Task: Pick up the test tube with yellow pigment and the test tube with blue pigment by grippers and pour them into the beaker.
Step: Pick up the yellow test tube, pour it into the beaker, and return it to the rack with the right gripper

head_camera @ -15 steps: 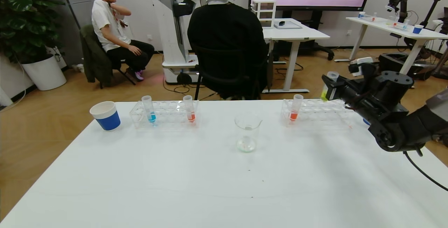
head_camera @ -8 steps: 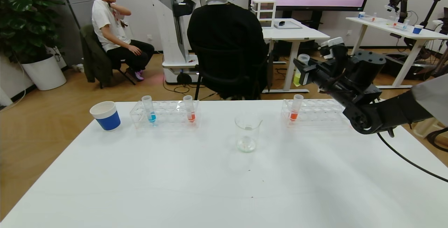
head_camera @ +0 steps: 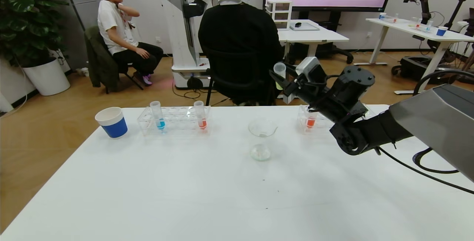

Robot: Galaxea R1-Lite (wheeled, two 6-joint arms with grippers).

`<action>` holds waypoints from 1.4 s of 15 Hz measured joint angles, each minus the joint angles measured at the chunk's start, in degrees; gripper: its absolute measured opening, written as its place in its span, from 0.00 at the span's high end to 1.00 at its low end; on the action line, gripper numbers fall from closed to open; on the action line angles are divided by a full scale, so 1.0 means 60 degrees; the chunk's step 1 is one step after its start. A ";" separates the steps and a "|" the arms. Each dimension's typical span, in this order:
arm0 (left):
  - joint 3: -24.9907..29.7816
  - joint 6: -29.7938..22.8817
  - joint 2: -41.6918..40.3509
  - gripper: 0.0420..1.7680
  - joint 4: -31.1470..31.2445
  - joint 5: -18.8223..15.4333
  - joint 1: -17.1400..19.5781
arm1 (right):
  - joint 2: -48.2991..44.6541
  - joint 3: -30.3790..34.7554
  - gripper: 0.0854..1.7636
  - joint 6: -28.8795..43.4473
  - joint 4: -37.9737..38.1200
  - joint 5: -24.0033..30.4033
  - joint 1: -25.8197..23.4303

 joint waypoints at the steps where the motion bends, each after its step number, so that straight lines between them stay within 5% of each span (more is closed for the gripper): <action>1: 0.0000 -0.0002 0.0000 0.01 0.0000 0.0000 0.0000 | 0.0146 -0.0008 0.74 -0.0364 -0.0142 0.0293 0.0033; 9: 0.0000 0.0000 0.0000 0.01 0.0000 0.0000 0.0000 | 0.0900 0.0018 0.74 -0.2895 -0.1164 0.2861 -0.0057; 21: 0.0000 0.0000 0.0000 0.01 0.0000 0.0000 0.0000 | 0.1879 -0.0890 0.74 -0.4334 -0.2458 0.4417 -0.0323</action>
